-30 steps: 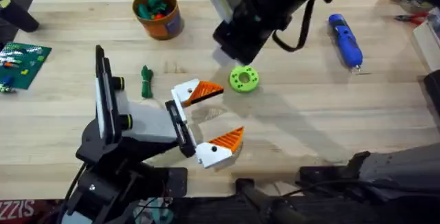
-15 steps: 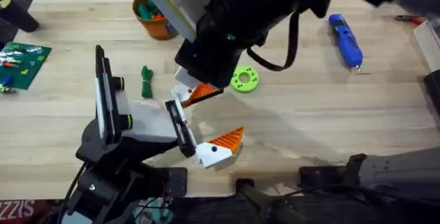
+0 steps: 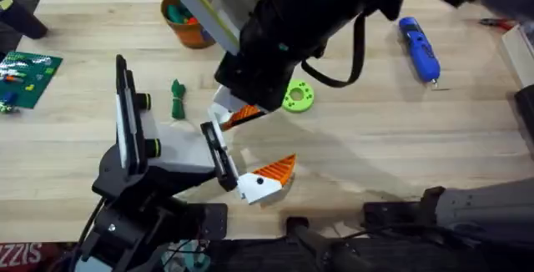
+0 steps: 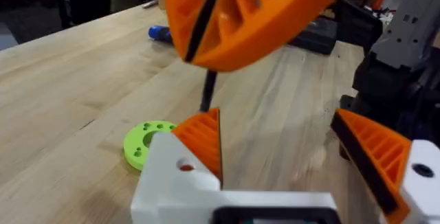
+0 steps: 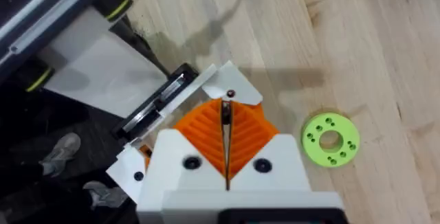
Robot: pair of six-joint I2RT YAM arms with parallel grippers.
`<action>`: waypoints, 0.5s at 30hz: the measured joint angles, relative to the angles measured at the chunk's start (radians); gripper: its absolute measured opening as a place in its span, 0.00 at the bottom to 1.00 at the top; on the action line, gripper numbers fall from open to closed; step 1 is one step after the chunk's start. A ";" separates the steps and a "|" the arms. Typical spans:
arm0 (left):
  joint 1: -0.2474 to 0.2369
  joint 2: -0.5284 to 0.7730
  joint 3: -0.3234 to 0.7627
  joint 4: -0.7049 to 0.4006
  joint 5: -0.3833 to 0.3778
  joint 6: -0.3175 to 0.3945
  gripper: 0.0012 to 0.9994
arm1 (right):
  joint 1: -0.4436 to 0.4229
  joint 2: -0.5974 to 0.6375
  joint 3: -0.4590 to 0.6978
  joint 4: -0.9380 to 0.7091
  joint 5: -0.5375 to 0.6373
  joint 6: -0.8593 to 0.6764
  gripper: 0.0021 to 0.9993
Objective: Pick up the gripper from the table and insert it into the empty holder that is missing its gripper. Then pick up a screw, insert it into the mounting hole, and use the screwdriver to tighten it. Finally, clean up the table by picking up the vegetable and placing it into the bucket.
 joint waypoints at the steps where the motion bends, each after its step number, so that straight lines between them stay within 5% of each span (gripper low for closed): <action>1: 0.000 0.000 0.000 0.000 0.000 0.000 0.99 | 0.000 0.001 0.000 0.000 0.000 -0.002 0.00; 15: 0.000 0.000 0.000 0.000 0.000 0.000 0.99 | 0.000 0.057 0.000 -0.001 -0.003 -0.024 0.00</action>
